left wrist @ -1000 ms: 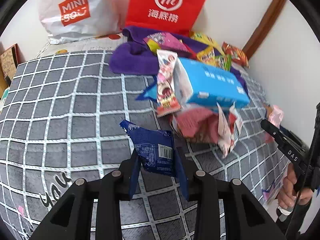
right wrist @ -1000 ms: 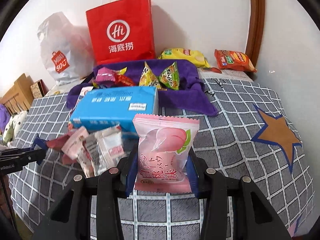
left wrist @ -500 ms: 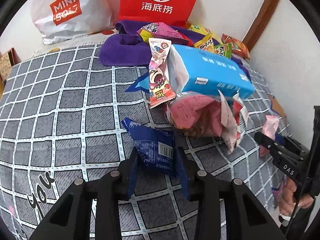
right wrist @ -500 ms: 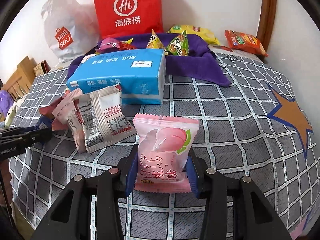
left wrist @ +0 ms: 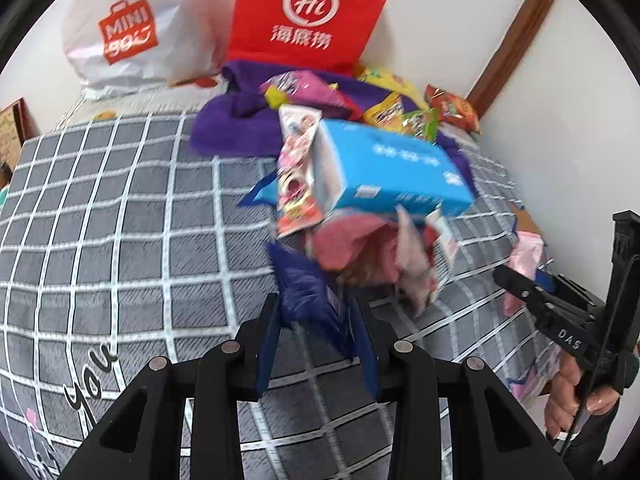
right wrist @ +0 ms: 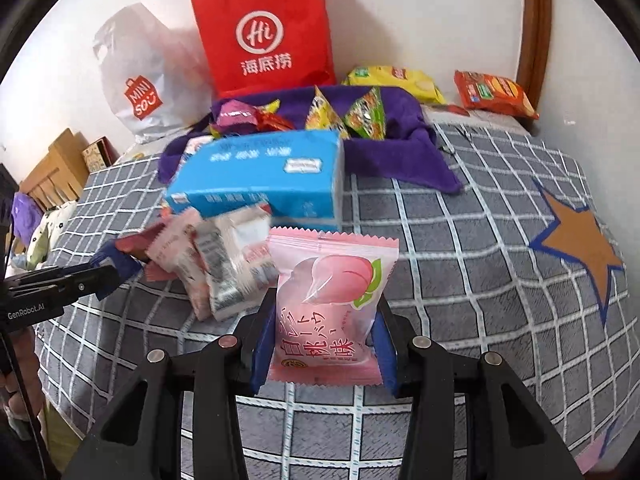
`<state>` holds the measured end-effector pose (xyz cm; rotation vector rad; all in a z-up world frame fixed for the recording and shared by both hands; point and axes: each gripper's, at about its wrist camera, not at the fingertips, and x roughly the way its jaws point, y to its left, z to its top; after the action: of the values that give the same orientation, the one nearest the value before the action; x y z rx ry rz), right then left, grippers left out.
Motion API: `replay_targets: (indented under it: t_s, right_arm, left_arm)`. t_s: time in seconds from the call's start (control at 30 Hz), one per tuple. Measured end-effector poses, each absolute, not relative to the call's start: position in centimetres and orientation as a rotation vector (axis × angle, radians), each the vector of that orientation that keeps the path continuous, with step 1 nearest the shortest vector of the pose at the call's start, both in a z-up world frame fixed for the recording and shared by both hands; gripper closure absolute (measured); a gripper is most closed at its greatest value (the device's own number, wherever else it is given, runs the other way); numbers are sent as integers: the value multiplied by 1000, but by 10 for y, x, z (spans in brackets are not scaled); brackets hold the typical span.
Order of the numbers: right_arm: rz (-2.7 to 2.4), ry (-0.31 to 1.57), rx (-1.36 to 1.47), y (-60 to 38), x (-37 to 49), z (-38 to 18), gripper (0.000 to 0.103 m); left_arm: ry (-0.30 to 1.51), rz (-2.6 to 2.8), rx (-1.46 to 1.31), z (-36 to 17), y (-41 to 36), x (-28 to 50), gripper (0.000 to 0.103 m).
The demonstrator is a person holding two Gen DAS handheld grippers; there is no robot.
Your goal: Organize snacks
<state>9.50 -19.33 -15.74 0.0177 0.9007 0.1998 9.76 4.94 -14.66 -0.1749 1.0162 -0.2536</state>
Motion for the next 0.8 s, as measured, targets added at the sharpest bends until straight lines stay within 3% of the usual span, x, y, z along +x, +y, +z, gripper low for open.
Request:
replay_targets:
  t_s: [0.23, 0.53, 0.7, 0.8]
  right_arm:
    - [209, 867, 6, -190, 107, -141, 59]
    - [212, 916, 21, -189, 108, -160, 59]
    - [214, 919, 22, -187, 106, -163, 59]
    - [226, 915, 26, -185, 106, -161, 59]
  left_arm:
    - [989, -248, -141, -130, 44, 109, 77]
    - [1111, -247, -145, -178, 49, 104, 75]
    - [1094, -267, -130, -178, 47, 92, 42]
    - [1093, -264, -88, -176, 42, 85, 42]
